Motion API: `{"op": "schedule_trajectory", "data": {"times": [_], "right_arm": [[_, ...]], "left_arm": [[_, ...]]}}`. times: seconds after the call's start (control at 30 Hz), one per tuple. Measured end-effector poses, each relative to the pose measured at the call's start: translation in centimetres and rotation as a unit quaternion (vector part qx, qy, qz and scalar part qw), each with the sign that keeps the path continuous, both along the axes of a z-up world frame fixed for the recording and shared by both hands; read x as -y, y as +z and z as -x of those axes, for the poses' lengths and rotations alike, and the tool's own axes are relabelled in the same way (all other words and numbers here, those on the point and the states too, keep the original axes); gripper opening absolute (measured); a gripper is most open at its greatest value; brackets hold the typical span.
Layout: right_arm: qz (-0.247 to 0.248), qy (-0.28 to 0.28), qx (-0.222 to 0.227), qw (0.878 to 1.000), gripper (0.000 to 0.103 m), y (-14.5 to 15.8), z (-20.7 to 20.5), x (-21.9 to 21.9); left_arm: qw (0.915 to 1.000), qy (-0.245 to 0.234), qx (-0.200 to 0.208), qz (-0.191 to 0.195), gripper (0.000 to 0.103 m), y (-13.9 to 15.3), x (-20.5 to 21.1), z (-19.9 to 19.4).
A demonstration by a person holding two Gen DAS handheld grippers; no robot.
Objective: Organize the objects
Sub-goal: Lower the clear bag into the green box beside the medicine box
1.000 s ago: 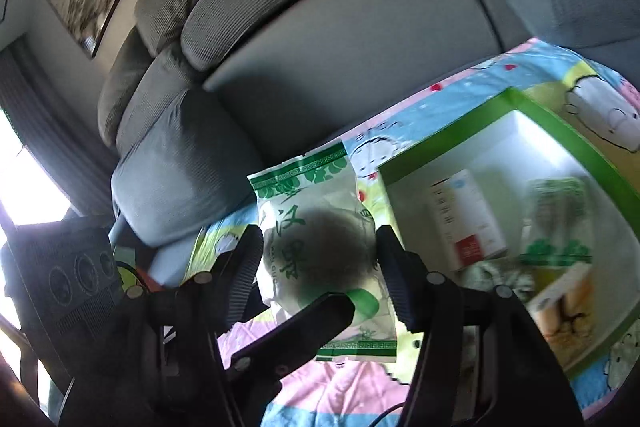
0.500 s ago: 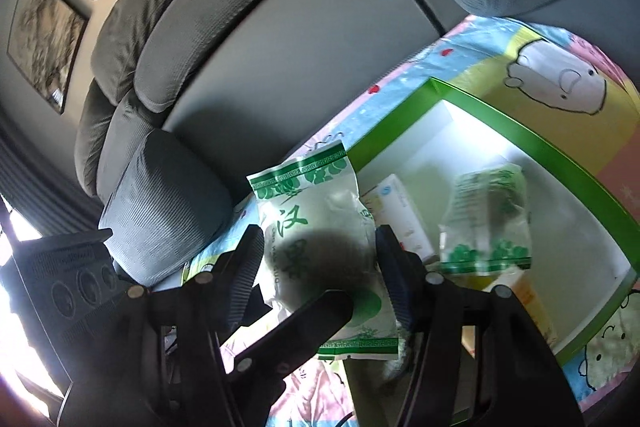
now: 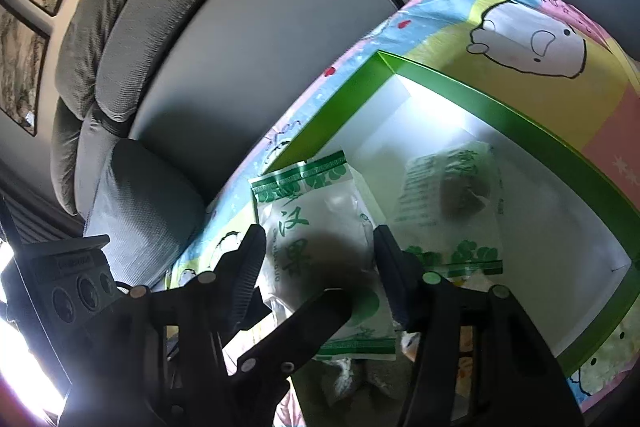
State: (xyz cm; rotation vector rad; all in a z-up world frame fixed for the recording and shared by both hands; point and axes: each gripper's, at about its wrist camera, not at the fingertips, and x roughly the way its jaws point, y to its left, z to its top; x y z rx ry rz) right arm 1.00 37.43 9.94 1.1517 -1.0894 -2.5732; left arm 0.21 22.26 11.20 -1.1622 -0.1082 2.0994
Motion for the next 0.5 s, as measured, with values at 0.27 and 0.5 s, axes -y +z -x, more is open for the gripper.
{"op": "schedule_trajectory", "data": {"times": [0.27,0.5], "right_arm": [[0.000,-0.009,0.013,1.000,0.053,-0.37,0.04,-0.27],[-0.009,-0.015,0.025,1.000,0.049,-0.66,0.09,-0.33]], "left_arm": [[0.9998,0.008,0.014,0.014,0.058,-0.33,-0.25,-0.08],[0.9992,0.018,0.032,0.017,0.058,-0.91,-0.15,0.19]]}}
